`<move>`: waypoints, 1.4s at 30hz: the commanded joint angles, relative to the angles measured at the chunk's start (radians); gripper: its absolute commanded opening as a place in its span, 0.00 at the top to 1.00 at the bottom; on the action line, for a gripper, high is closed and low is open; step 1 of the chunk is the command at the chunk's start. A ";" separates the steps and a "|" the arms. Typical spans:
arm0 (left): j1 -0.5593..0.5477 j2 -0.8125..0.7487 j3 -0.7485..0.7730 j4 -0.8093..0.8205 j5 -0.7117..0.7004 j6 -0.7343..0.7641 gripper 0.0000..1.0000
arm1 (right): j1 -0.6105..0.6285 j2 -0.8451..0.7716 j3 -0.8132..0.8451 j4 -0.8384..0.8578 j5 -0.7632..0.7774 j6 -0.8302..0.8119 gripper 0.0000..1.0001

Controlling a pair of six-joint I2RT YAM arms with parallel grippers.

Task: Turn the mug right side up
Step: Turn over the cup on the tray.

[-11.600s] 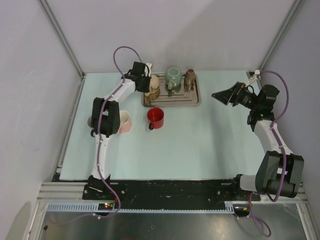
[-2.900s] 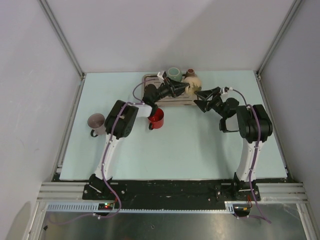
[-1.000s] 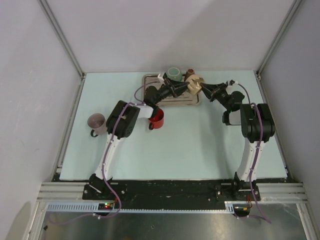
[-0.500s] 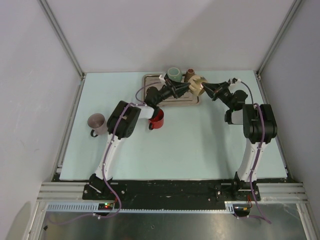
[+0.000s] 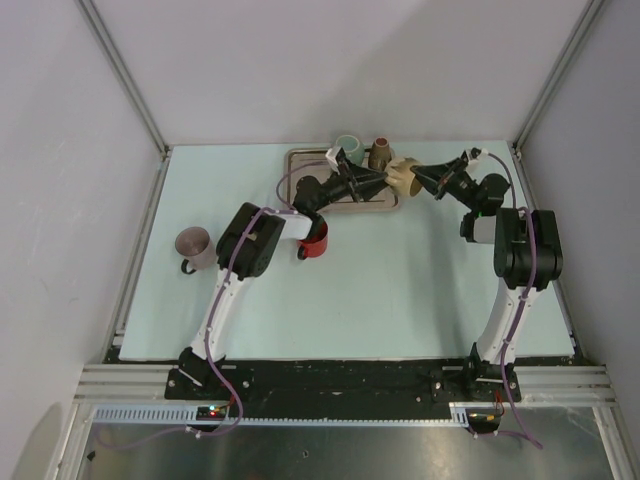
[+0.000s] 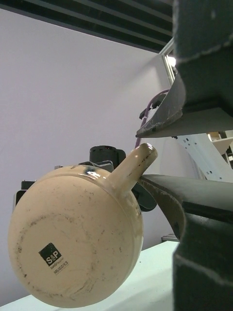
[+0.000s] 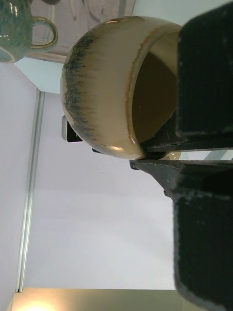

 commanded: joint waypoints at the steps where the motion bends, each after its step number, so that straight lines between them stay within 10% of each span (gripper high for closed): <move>1: -0.001 -0.011 0.002 0.098 0.022 0.047 0.60 | -0.005 -0.079 0.055 0.251 -0.087 0.007 1.00; 13: -0.001 -0.010 -0.009 0.085 0.046 0.046 0.58 | -0.037 -0.043 0.051 0.187 -0.114 0.018 1.00; 42: 0.000 -0.059 0.033 0.096 0.036 0.028 0.11 | -0.127 -0.204 0.152 -0.996 0.035 -0.625 1.00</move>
